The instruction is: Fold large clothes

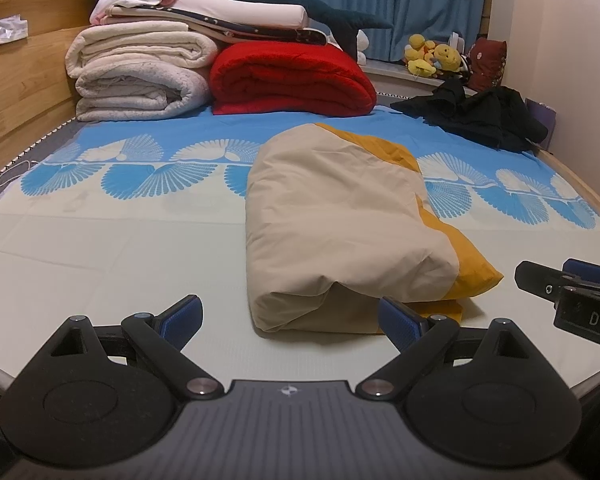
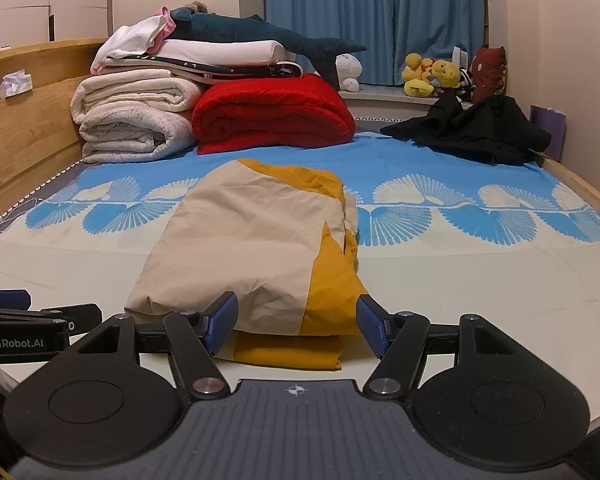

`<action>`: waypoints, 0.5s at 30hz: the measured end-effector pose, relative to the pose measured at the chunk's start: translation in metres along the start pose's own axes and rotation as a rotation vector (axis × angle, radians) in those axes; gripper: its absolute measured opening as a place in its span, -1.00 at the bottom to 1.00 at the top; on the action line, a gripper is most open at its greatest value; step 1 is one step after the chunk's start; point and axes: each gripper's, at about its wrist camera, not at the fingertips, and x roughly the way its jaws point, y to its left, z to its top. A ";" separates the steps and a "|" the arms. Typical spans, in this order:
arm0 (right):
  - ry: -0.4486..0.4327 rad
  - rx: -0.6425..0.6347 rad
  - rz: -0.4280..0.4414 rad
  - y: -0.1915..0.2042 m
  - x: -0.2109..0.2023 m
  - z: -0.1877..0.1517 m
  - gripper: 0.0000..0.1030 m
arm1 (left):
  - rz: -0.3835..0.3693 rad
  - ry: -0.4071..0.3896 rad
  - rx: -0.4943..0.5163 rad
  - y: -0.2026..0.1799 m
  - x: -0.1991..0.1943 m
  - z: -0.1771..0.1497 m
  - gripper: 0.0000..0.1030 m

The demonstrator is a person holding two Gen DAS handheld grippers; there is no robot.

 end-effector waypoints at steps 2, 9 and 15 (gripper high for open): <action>0.001 -0.001 0.000 0.000 0.000 0.000 0.30 | -0.001 0.000 0.003 0.000 0.001 0.000 0.88; 0.001 -0.001 0.001 0.000 0.001 -0.001 0.30 | -0.003 0.000 0.006 0.001 0.002 0.000 0.88; 0.001 -0.001 0.001 0.000 0.001 0.000 0.30 | -0.003 0.000 0.005 0.002 0.002 0.000 0.88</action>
